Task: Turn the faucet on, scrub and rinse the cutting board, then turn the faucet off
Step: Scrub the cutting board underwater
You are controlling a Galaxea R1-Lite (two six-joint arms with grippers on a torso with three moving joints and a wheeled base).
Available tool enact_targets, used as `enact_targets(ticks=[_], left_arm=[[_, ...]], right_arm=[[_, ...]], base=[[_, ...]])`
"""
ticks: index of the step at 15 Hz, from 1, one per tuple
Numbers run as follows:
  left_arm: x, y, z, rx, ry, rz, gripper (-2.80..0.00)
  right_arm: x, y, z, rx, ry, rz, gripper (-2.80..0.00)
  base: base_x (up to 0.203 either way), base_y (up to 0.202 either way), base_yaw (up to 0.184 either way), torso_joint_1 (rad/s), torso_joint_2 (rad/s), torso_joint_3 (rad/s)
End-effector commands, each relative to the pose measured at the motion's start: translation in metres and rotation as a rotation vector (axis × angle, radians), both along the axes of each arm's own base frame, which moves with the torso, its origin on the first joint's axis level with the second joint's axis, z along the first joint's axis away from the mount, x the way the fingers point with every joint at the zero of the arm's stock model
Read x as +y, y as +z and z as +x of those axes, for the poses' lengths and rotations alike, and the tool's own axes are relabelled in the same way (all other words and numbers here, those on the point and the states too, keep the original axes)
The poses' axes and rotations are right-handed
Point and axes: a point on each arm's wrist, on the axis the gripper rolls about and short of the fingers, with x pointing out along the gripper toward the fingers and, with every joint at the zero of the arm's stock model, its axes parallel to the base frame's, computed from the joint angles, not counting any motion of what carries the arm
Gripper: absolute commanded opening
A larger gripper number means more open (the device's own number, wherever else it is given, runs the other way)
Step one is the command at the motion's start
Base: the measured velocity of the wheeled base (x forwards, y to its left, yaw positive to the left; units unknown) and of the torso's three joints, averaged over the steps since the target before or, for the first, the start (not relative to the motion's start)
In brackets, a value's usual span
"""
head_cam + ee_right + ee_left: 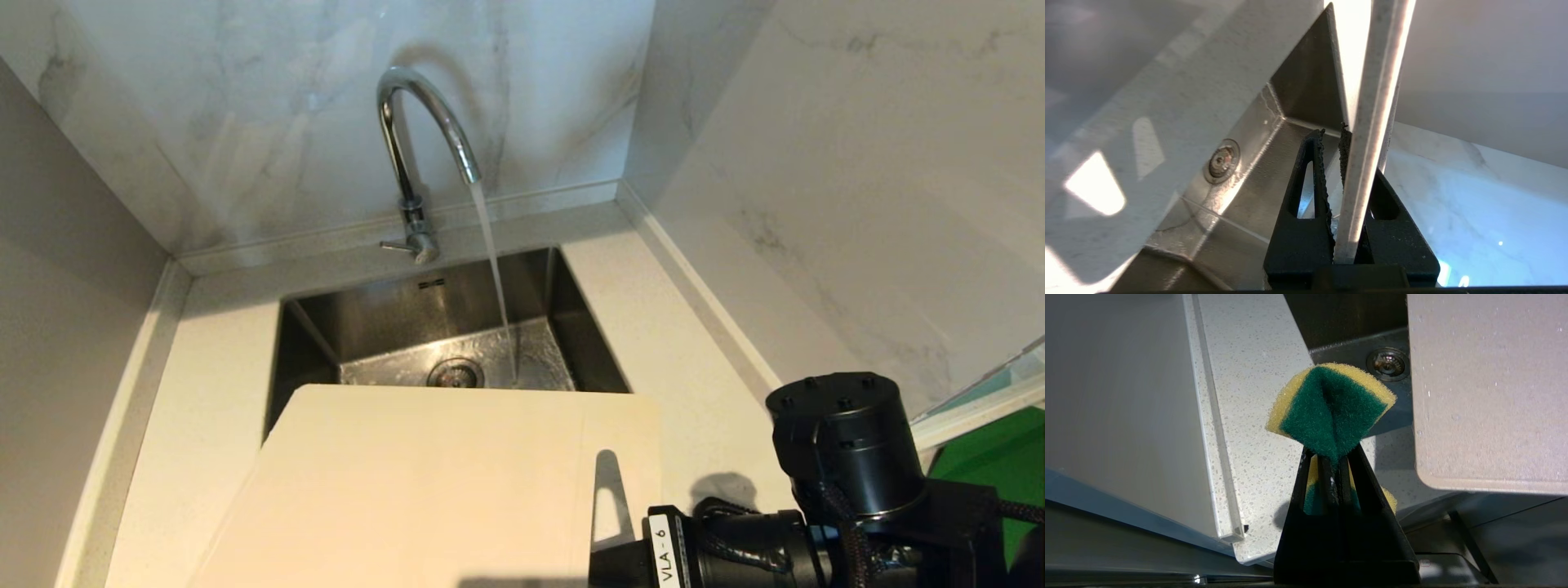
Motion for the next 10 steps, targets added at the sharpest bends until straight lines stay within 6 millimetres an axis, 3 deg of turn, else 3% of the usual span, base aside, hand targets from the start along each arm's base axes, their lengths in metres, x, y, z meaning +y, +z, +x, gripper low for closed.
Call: enact_targets(ticks=[1, 8, 10], left_arm=[[0.000, 0.000, 0.000, 0.001, 0.000, 0.000, -2.80], [0.000, 0.000, 0.000, 0.000, 0.003, 0.010, -2.80], [0.000, 0.010, -0.003, -0.015, 0.011, 0.049, -2.80]], right_arm=[[-0.003, -0.001, -0.005, -0.012, 0.012, 0.001, -2.80], [0.005, -0.004, 0.007, 0.003, 0.012, -0.010, -2.80], [0.009, -0.002, 0.013, -0.004, 0.011, -0.006, -2.80]], base=[[0.000, 0.000, 0.000, 0.000, 0.00, 0.000], [0.000, 0.000, 0.000, 0.000, 0.00, 0.000], [0.000, 0.000, 0.000, 0.000, 0.00, 0.000]])
